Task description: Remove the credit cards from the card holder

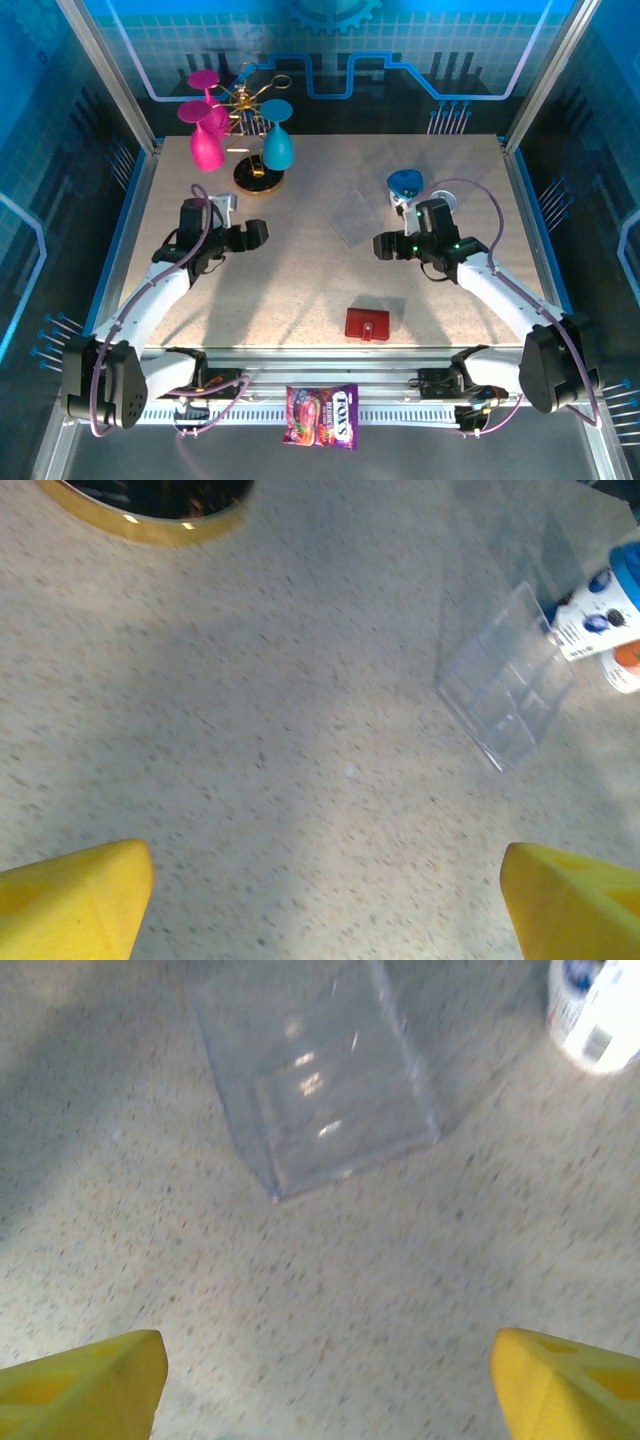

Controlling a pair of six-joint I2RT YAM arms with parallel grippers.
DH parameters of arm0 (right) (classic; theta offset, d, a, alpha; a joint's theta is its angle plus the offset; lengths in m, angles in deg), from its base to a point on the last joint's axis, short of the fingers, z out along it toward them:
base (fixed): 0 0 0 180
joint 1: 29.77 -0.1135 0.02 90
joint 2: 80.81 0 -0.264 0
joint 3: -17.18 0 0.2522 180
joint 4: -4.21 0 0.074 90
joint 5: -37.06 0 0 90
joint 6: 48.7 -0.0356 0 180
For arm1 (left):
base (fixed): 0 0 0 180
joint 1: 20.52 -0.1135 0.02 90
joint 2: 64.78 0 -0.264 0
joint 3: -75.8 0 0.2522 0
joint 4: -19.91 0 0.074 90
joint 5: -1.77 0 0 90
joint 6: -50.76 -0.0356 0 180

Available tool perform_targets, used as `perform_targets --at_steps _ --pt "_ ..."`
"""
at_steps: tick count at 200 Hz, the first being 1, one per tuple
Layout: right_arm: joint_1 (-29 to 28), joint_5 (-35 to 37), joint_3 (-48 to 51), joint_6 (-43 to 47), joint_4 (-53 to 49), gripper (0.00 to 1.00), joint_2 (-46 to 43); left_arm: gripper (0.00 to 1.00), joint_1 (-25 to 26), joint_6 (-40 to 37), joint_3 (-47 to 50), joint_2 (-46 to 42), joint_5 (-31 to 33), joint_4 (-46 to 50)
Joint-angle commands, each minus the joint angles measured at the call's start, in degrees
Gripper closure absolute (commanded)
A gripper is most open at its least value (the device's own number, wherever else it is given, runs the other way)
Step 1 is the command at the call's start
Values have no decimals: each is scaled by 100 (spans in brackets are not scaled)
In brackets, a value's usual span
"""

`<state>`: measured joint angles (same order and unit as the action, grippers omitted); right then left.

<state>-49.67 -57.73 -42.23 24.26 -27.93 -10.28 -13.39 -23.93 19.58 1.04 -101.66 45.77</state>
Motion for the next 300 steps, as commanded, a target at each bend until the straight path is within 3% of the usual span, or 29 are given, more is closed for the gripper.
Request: perform_targets --at_steps 1,57,89,115,190,247,300 --pt "-102 -316 -173 -609 -645 17 60 9 98 248 -306 2 -578 567" --pt "-84 -683 -1017 -277 -571 15 1077 7 112 248 -1176 394 -1414 1646" --pt "-67 -578 -1724 37 -559 14 1921 5 104 -412 -1657 356 -1233 2209" --pt "-27 -414 -2370 242 -671 14 2681 4 70 -538 -1581 293 -816 2055" --pt "132 -246 -3862 708 -1027 11 4190 3 -274 -341 -1243 83 -945 1646" --pt "298 -733 -4200 670 -1119 9 4666 2 -292 -341 -1212 73 -916 1629" --pt "274 -1205 -3800 388 -969 10 4433 2 -292 -320 -1186 71 -889 1620"
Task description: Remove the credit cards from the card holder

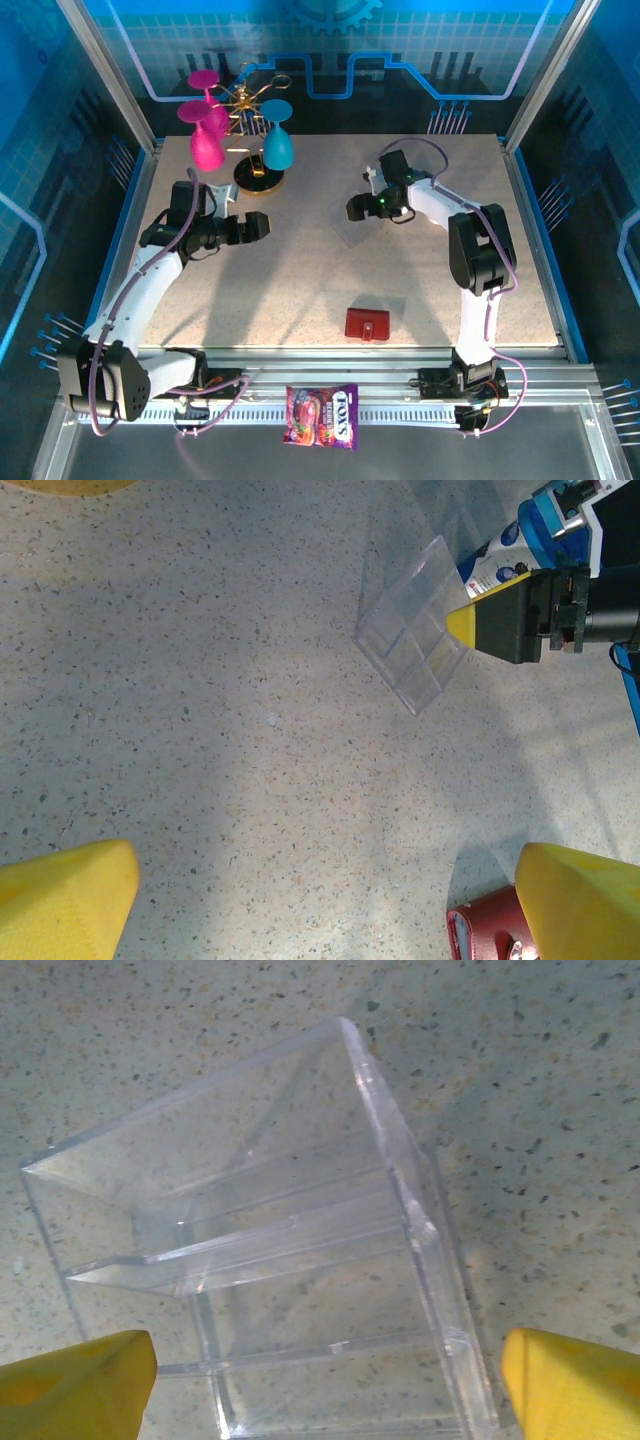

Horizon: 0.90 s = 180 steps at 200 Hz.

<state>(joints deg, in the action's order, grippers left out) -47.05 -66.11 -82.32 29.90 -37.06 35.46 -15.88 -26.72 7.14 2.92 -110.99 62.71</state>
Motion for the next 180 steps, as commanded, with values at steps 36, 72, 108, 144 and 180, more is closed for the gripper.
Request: perform_targets --at_steps 36,72,108,144,180 --pt "-119 -473 395 -309 -58 10 -354 2 -42 -56 49 -93 62 -48" --pt "-339 -370 461 -393 -157 10 -538 1 -43 -60 45 -76 68 -37" --pt "-591 -253 469 -512 -320 10 -605 1 -43 -64 38 -59 62 -29" --pt "-839 -243 453 -587 -420 10 -588 1 -43 -64 31 -42 53 -21" --pt "-1020 -203 451 -666 -449 9 -638 1 -43 -63 31 -28 40 -12"
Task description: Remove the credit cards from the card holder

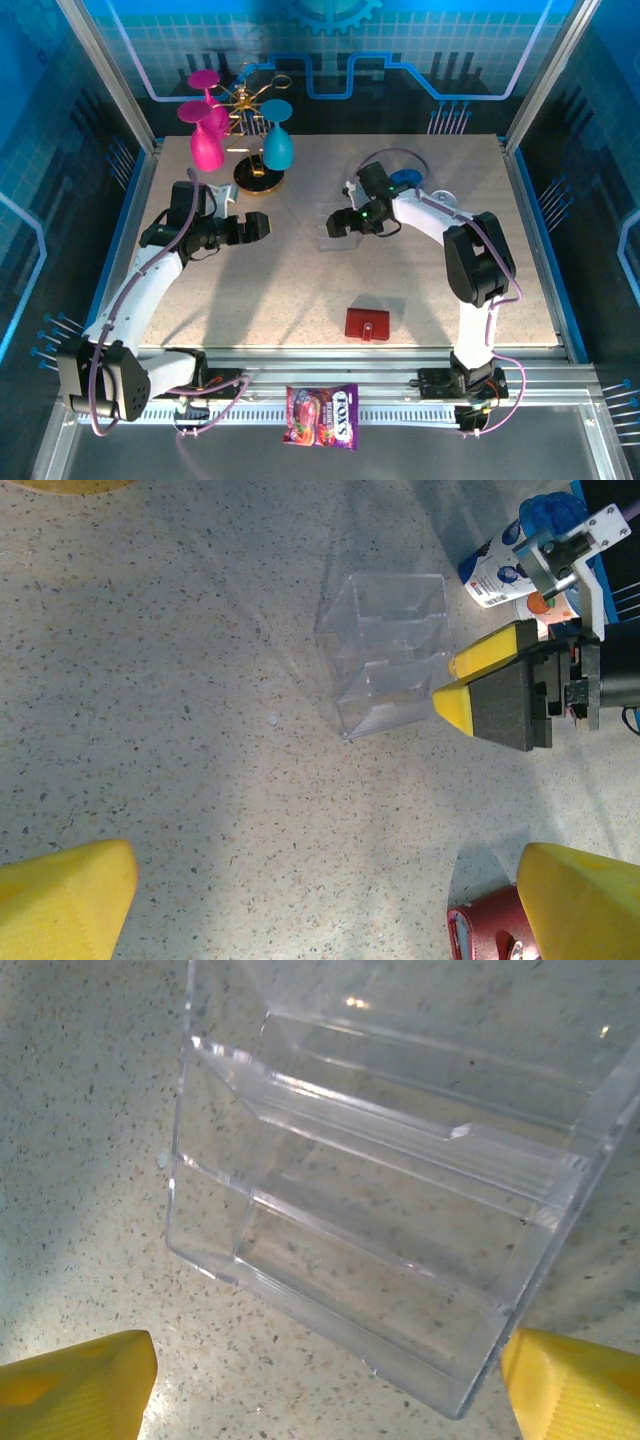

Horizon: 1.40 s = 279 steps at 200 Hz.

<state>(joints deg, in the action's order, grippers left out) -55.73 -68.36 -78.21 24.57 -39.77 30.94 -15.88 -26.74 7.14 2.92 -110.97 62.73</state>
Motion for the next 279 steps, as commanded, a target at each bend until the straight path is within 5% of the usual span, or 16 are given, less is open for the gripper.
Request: perform_targets --at_steps 1,75,133,279 --pt "-154 26 36 -135 -177 9 -183 1 -43 -62 31 -24 35 -14" --pt "-248 121 106 -197 -223 9 -325 1 -42 -46 40 23 -62 -24" --pt "-393 182 719 -311 -561 10 -1251 2 1 -57 58 100 -245 -19" --pt "-2652 101 3350 -2119 -1087 12 -3595 2 29 -89 -146 235 -109 -300"
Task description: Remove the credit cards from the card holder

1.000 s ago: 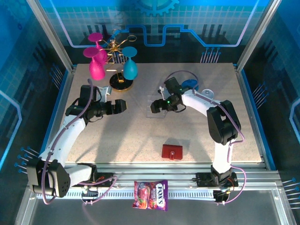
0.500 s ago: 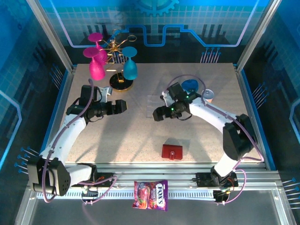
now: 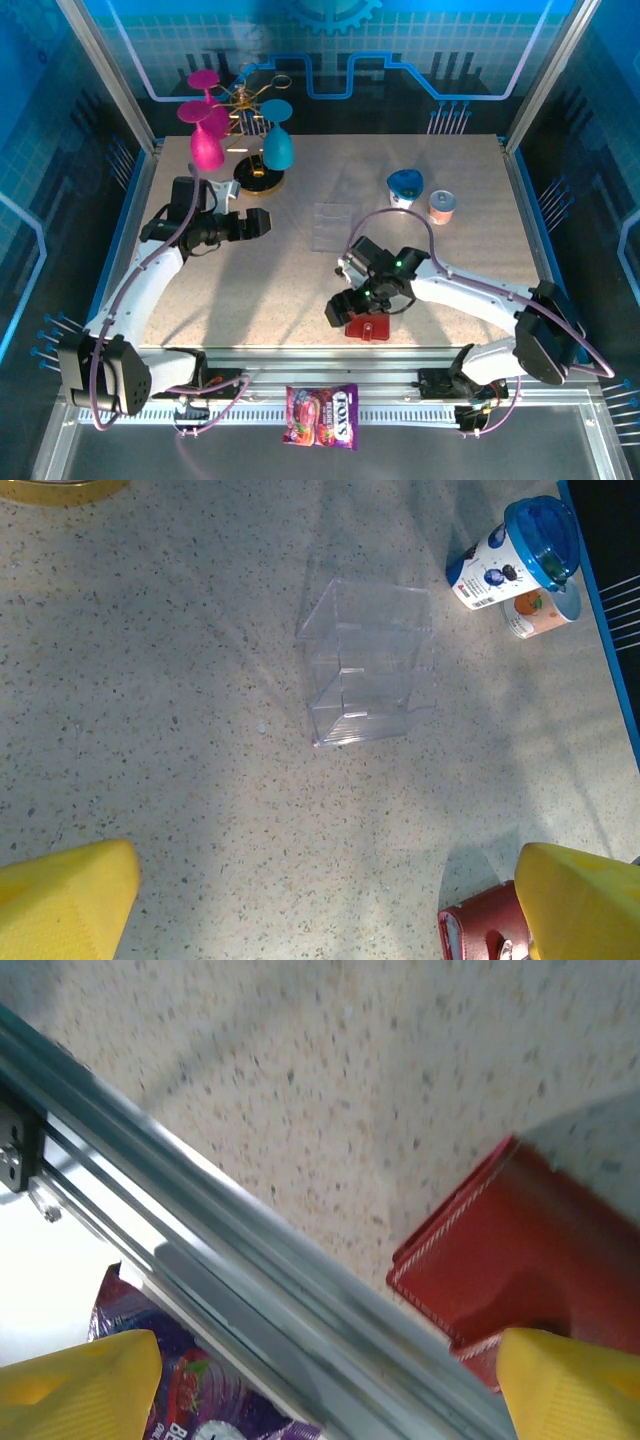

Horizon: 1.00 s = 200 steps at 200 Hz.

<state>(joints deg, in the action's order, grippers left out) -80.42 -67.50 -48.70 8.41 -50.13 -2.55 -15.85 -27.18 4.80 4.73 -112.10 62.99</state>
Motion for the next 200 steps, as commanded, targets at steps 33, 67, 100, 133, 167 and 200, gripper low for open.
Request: perform_targets --at_steps 33,67,100,133,167,200 --pt "-452 43 998 -920 233 12 -544 2 26 -58 433 -4 155 -722" --pt "-604 193 1501 -1253 436 11 -790 2 26 -190 567 -44 208 -726" --pt "-604 269 1728 -1425 668 11 -851 2 26 -150 581 -21 217 -737" --pt "-595 448 1777 -1449 698 11 -753 2 25 -129 597 -26 240 -722" --pt "-440 730 1779 -1456 818 10 -753 2 23 -134 579 -42 296 -701" --pt "-242 828 1765 -1397 976 11 -677 2 34 -107 590 -95 305 -702"
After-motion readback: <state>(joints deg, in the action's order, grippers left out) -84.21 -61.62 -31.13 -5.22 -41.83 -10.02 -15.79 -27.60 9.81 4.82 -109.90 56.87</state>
